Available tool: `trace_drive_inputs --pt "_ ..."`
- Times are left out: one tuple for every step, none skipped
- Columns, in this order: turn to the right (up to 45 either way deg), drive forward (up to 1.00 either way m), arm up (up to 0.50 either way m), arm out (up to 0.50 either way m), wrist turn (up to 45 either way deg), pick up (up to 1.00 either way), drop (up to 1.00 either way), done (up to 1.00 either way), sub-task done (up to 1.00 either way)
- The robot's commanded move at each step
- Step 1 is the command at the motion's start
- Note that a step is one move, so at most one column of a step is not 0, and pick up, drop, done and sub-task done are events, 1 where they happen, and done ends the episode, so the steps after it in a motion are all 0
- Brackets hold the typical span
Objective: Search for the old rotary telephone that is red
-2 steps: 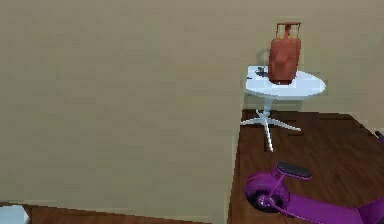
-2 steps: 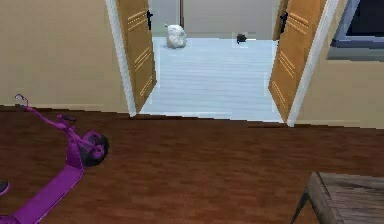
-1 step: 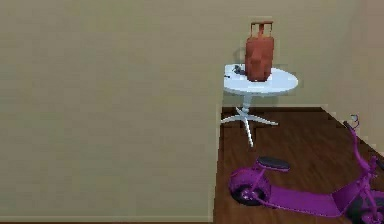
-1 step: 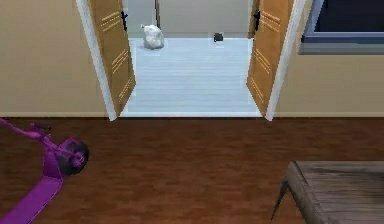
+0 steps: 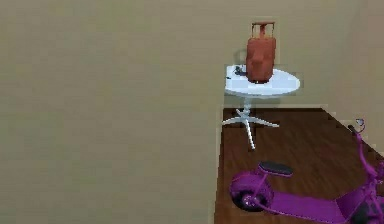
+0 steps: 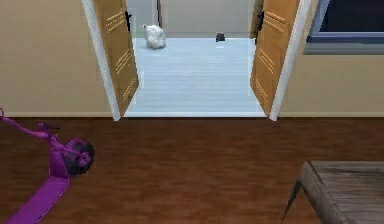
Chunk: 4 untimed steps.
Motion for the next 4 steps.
trace_drive_inputs --pt "0.0 0.10 0.00 0.00 0.0 0.00 0.00 0.00 0.00" --pt "-45.0 0.00 0.00 0.00 0.0 0.00 0.00 0.00 0.00" --pt "-45.0 0.00 0.00 0.00 0.0 0.00 0.00 0.00 0.00" --pt "-45.0 0.00 0.00 0.00 0.0 0.00 0.00 0.00 0.00"
